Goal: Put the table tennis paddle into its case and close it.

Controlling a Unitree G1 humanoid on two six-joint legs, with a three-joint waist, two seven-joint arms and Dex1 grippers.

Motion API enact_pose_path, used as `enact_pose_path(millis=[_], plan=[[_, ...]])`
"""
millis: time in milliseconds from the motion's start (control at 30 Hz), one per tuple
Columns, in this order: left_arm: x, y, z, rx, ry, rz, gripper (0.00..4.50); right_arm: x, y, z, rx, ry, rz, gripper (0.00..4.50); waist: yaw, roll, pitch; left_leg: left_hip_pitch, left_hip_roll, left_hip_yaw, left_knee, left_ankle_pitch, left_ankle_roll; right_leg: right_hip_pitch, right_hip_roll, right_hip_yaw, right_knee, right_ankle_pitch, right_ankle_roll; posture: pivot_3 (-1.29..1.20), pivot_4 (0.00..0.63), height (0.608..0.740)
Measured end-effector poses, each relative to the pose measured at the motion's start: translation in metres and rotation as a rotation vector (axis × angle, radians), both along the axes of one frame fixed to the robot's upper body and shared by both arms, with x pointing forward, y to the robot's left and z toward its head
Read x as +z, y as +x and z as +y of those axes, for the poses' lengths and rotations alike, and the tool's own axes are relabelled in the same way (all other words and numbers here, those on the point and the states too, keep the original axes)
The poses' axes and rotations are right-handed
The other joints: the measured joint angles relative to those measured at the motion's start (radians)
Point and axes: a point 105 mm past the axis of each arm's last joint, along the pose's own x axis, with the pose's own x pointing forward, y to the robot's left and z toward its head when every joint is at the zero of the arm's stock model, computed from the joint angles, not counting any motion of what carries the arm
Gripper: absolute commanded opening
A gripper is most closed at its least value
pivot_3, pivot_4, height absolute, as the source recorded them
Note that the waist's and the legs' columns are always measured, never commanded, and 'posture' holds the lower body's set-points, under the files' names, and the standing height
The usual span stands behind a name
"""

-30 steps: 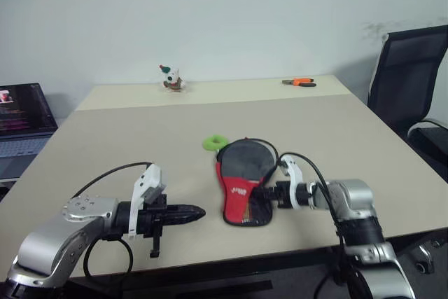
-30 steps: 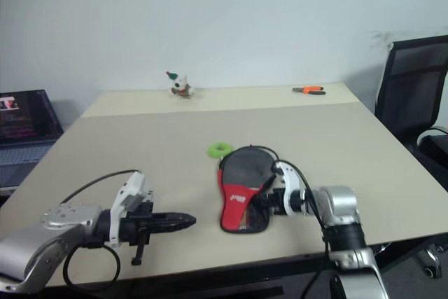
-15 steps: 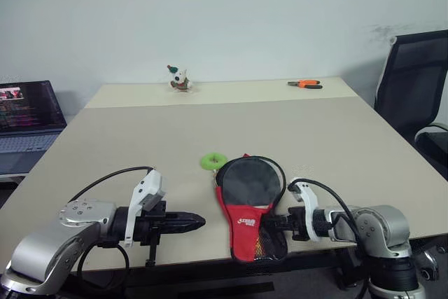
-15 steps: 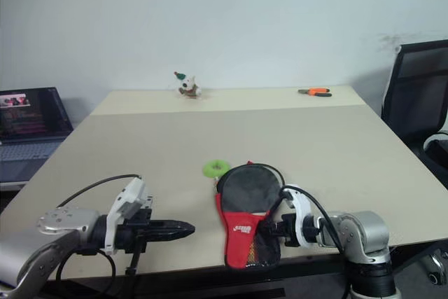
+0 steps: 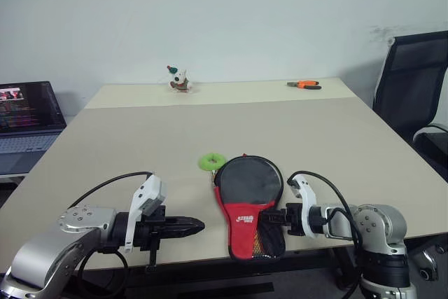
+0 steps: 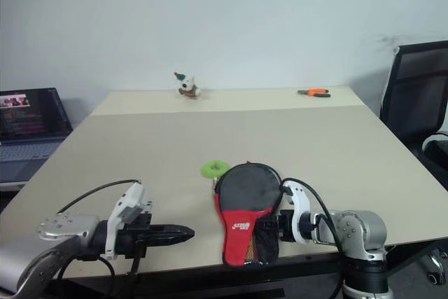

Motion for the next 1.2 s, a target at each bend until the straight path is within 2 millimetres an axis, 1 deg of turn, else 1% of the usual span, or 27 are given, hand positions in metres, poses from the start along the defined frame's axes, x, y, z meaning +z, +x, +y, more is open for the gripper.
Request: enact_pose_path(millis=[100,167,200,267,333,433,533,600,667,733,800,833,900,967,1000,1067,1133,1167,1200], plan=[[-0.001,0.000,0.000,0.004,-0.003,-0.002,0.00,0.010,0.003,-0.011,-0.018,-0.027,-0.043,3.67,0.001,0.000,0.000,-0.001,0.000,0.000,0.000,0.000,0.000,-0.001,0.000,0.000,-0.001,0.000,0.000,0.00,0.150,0.740],[-0.001,0.001,0.000,0.012,-0.007,-0.013,0.00,0.021,0.004,-0.016,0.007,-0.044,-0.090,4.38,0.002,0.000,0.000,-0.001,0.000,0.000,0.000,0.000,0.000,-0.001,0.000,0.000,-0.001,0.000,0.000,0.00,0.150,0.740],[0.000,0.003,-0.001,0.022,-0.015,-0.027,0.00,0.029,0.004,-0.017,0.038,-0.054,-0.120,4.44,0.001,0.000,0.000,-0.001,0.000,0.001,0.000,0.000,0.000,-0.001,0.000,0.000,-0.001,0.000,0.000,0.00,0.150,0.740],[0.002,0.008,-0.001,0.041,-0.022,-0.049,0.00,0.046,0.004,-0.017,0.093,-0.062,-0.193,4.44,0.001,0.000,0.000,-0.001,0.000,0.000,0.000,0.000,0.000,-0.001,0.001,0.000,-0.001,0.000,0.000,0.00,0.150,0.740],[0.004,0.016,0.000,0.076,-0.032,-0.068,0.00,0.058,0.004,-0.013,0.149,-0.064,-0.272,4.44,0.002,0.000,0.000,-0.001,-0.001,0.000,0.000,0.000,0.000,-0.001,0.001,0.000,-0.001,0.000,0.000,0.00,0.150,0.740],[0.007,0.030,0.004,0.142,-0.041,-0.095,0.00,0.069,0.003,0.004,0.227,0.005,-0.368,4.44,0.000,0.000,0.000,-0.001,0.000,0.000,0.000,0.000,0.000,-0.001,0.002,0.000,-0.001,0.000,0.000,0.00,0.150,0.740],[0.010,0.046,0.010,0.229,-0.037,-0.130,0.00,0.075,0.004,0.023,0.310,-0.004,-0.471,4.44,0.000,0.000,0.000,-0.001,0.000,0.000,0.000,0.000,0.000,-0.001,0.002,0.000,-0.001,0.000,0.000,0.00,0.150,0.740],[0.010,0.052,0.014,0.267,-0.031,-0.139,0.00,0.077,0.006,0.027,0.333,-0.004,-0.503,4.44,0.001,0.000,0.000,-0.002,0.000,0.000,0.000,0.000,0.000,-0.001,0.001,0.000,-0.001,0.000,0.000,0.00,0.150,0.740],[0.011,0.055,0.014,0.285,-0.032,-0.144,0.00,0.076,0.007,0.023,0.362,-0.026,-0.520,4.44,0.007,0.000,0.000,-0.002,0.000,0.000,0.001,0.000,0.000,-0.001,0.000,0.000,-0.001,0.000,-0.001,0.00,0.150,0.740],[0.011,0.056,0.016,0.295,-0.023,-0.150,0.00,0.072,0.010,0.005,0.384,-0.128,-0.537,4.44,0.014,0.000,0.000,-0.003,0.000,0.000,0.001,0.000,0.000,-0.001,-0.001,0.000,-0.002,0.001,-0.002,0.00,0.150,0.740],[0.011,0.057,0.016,0.302,-0.021,-0.152,0.00,0.071,0.020,-0.014,0.348,-0.194,-0.548,4.44,0.017,0.000,0.000,-0.002,0.000,0.000,0.001,0.000,0.000,-0.001,-0.001,0.000,-0.002,0.001,-0.002,0.00,0.150,0.740],[0.011,0.057,0.016,0.304,-0.021,-0.152,0.00,0.070,0.023,-0.019,0.341,-0.217,-0.549,4.44,0.017,0.000,0.000,-0.002,0.000,0.000,0.001,0.000,0.000,-0.001,-0.001,0.000,-0.001,0.001,-0.002,0.00,0.150,0.740],[0.011,0.057,0.016,0.310,-0.020,-0.156,0.00,0.064,0.030,-0.039,0.322,-0.304,-0.537,4.44,0.018,0.000,0.000,-0.002,0.000,0.000,0.001,0.000,0.000,-0.001,-0.001,0.000,-0.001,0.001,-0.001,0.00,0.150,0.740],[0.012,0.056,0.015,0.308,-0.020,-0.158,0.00,0.062,0.036,-0.052,0.292,-0.341,-0.538,4.44,0.016,0.000,0.000,-0.002,0.000,0.000,0.001,0.000,0.000,-0.001,-0.001,0.001,-0.001,0.001,-0.001,0.00,0.150,0.740],[0.012,0.056,0.015,0.307,-0.023,-0.158,0.00,0.062,0.038,-0.055,0.284,-0.335,-0.538,4.44,0.015,0.000,0.000,-0.002,0.000,0.001,0.001,0.000,0.000,-0.001,-0.001,0.001,-0.001,0.001,-0.001,0.00,0.150,0.740],[0.012,0.056,0.015,0.306,-0.027,-0.155,0.00,0.070,0.037,-0.050,0.286,-0.272,-0.561,4.44,0.013,0.000,0.000,-0.002,0.000,0.001,0.001,0.000,0.000,-0.001,0.001,0.001,-0.001,0.001,-0.002,0.00,0.150,0.740],[0.012,0.056,0.015,0.306,-0.031,-0.148,0.37,0.082,0.031,-0.034,0.316,-0.179,-0.605,4.50,0.012,0.000,0.000,-0.002,0.000,0.000,0.001,0.000,0.000,-0.001,0.002,0.001,-0.001,0.001,-0.002,0.00,0.150,0.740],[0.012,0.056,0.015,0.310,-0.031,-0.141,0.55,0.088,0.027,-0.022,0.344,-0.130,-0.630,4.50,0.012,0.000,0.000,-0.002,0.000,0.000,0.001,0.000,0.000,-0.001,0.002,0.001,0.000,0.001,-0.002,0.00,0.150,0.740],[0.012,0.056,0.015,0.312,-0.032,-0.141,0.85,0.089,0.026,-0.019,0.351,-0.123,-0.635,4.50,0.012,0.000,0.000,-0.002,0.000,0.000,0.001,0.000,0.000,-0.001,0.002,0.001,0.000,0.001,-0.002,0.00,0.150,0.740]])
